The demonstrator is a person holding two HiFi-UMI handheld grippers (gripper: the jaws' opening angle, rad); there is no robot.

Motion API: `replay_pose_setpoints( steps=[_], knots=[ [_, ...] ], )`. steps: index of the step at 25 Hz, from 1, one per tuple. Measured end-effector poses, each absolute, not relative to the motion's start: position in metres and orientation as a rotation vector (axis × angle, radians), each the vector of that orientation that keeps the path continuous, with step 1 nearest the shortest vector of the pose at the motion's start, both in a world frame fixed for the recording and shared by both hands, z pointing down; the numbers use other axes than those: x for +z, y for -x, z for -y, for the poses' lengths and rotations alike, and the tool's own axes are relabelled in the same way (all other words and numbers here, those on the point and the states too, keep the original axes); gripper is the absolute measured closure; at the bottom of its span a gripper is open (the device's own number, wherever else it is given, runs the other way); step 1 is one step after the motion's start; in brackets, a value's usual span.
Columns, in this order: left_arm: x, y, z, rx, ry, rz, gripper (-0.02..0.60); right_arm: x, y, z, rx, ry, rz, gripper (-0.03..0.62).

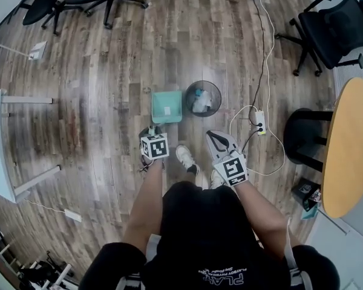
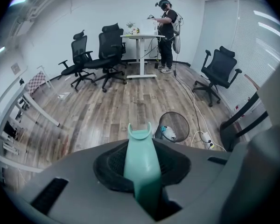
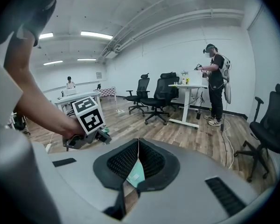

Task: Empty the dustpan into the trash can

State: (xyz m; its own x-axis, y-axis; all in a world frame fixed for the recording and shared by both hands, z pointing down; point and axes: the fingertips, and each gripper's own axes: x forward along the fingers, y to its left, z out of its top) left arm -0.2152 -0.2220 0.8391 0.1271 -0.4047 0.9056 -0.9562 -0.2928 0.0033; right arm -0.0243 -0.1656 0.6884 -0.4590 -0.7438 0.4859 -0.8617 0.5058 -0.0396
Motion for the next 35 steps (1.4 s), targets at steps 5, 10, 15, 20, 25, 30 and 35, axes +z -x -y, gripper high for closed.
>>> replay_pose_setpoints(
  steps=[5, 10, 15, 20, 25, 30, 35],
  knots=[
    [0.837, 0.198, 0.226, 1.089, -1.807, 1.311, 0.471, 0.691, 0.020, 0.168, 0.381, -1.330, 2.347, 0.569],
    [0.817, 0.192, 0.219, 1.012, -1.845, 1.322, 0.402, 0.678, 0.016, 0.167, 0.360, -1.332, 2.361, 0.569],
    [0.775, 0.191, 0.208, 0.972, -1.894, 1.382, 0.382, 0.656, 0.006, 0.158, 0.330, -1.339, 2.395, 0.569],
    [0.716, 0.182, 0.194, 0.911, -1.979, 1.458, 0.382, 0.630, 0.003, 0.135, 0.293, -1.307, 2.446, 0.569],
    [0.663, 0.161, 0.154, 0.924, -2.070, 1.518, 0.385, 0.599, -0.014, 0.104, 0.256, -1.345, 2.486, 0.569],
    [0.626, 0.137, 0.103, 0.877, -2.157, 1.505, 0.478, 0.571, -0.031, 0.076, 0.207, -1.392, 2.520, 0.569],
    [0.588, 0.109, 0.063, 0.691, -2.298, 1.483, 0.538, 0.553, -0.045, 0.052, 0.155, -1.447, 2.538, 0.569]
  ],
)
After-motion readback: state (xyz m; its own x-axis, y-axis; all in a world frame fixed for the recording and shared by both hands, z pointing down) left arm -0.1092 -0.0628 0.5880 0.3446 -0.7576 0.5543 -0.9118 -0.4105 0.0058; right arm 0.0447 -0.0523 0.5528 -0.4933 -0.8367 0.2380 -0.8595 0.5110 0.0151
